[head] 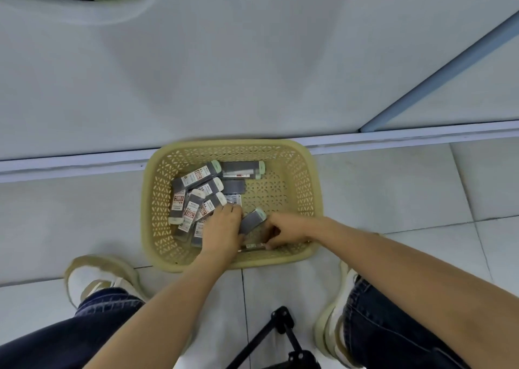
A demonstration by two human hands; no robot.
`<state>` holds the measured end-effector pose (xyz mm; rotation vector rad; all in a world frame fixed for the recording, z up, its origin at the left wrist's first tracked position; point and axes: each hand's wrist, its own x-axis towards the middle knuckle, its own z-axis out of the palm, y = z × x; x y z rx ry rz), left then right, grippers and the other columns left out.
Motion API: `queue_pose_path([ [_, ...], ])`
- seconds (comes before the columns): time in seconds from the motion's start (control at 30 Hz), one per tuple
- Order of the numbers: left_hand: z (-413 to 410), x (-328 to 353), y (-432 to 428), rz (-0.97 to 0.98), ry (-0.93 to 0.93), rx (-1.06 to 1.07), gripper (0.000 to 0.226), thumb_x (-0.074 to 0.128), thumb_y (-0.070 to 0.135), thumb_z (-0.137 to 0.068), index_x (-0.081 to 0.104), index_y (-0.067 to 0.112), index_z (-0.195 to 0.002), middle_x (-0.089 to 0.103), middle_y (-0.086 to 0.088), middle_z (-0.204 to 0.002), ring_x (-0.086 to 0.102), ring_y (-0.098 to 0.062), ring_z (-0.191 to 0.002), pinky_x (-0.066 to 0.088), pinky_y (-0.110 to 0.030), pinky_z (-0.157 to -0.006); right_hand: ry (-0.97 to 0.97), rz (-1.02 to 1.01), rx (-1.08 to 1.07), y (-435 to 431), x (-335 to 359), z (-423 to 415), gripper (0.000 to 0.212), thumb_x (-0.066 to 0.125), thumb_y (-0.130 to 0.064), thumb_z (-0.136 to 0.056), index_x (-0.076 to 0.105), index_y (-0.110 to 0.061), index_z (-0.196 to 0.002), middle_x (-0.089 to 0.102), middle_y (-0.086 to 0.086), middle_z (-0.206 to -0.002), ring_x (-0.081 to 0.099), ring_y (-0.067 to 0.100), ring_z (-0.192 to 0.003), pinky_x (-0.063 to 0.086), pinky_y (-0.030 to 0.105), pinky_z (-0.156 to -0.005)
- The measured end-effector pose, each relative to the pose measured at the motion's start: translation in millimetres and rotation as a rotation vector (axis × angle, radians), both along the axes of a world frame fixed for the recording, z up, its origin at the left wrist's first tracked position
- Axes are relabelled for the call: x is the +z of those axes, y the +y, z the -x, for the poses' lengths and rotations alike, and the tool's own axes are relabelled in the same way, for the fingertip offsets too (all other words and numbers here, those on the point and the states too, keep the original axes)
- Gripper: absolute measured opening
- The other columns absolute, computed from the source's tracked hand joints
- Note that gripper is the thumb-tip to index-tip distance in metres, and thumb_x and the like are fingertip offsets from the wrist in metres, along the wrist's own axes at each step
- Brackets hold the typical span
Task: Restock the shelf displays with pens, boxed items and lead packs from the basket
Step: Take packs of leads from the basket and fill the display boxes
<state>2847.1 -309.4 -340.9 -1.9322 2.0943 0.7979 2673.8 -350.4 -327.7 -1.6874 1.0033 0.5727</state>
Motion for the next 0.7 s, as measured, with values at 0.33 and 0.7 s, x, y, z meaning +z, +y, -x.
queue_pose_path([
  [0.33, -16.1, 6.2, -18.8, 0.021, 0.185, -0.069, 0.02, 0.066, 0.031, -0.085, 0.073, 0.013, -0.091, 0.067, -0.007, -0.09, 0.062, -0.025, -0.083, 0.048, -0.034, -0.071, -0.065, 0.172, 0.009, -47.0, 39.7, 23.4, 0.027, 0.05, -0.017, -0.1, 0.069, 0.0, -0.09, 0.064, 0.01, -0.08, 0.052, 0.019, -0.068, 0.042, 0.028, -0.068],
  [0.7, -23.2, 16.7, -22.7, -0.284, 0.996, 0.933, 0.018, 0.056, 0.003, -0.095, 0.067, -0.005, -0.107, 0.072, -0.011, -0.091, 0.07, -0.013, -0.072, 0.058, -0.022, -0.064, -0.279, 0.006, -0.828, -33.9, 24.4, 8.8, 0.018, 0.056, -0.01, -0.096, 0.062, -0.007, -0.113, 0.067, 0.01, -0.108, 0.066, 0.019, -0.093, 0.057, 0.029, -0.078],
])
